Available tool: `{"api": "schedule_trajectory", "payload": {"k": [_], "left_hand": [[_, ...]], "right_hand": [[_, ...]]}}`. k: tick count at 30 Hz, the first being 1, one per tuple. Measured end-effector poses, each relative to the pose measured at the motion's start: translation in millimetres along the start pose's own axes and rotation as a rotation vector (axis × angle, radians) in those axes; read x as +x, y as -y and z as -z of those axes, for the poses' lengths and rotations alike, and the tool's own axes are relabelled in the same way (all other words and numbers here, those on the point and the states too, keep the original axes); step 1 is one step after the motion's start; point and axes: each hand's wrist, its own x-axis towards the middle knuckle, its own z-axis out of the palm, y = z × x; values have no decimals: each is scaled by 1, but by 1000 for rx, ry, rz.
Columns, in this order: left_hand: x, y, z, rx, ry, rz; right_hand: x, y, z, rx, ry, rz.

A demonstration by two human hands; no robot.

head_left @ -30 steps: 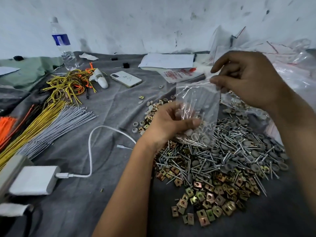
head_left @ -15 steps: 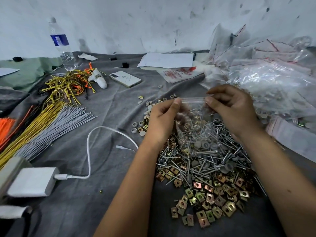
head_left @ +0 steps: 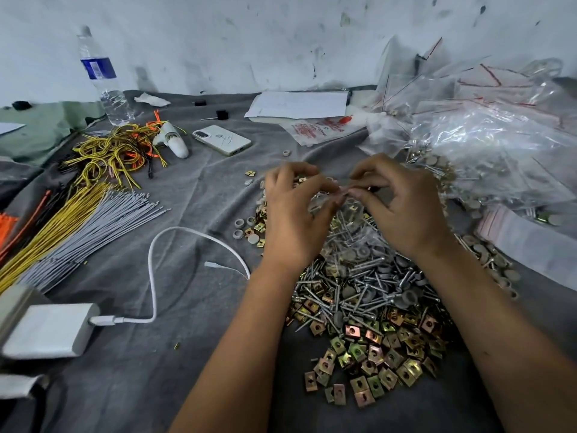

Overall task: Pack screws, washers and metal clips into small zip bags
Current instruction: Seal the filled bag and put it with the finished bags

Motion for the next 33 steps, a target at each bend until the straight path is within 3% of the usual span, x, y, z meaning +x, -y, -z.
{"api": "schedule_trajectory", "payload": {"k": [29, 33], "left_hand": [[-2, 0, -4, -25, 73, -33], [-1, 6, -2, -14, 70, -36]], "right_hand": [[-6, 5, 4, -9, 40, -15], [-5, 4, 6, 7, -27, -33]]}}
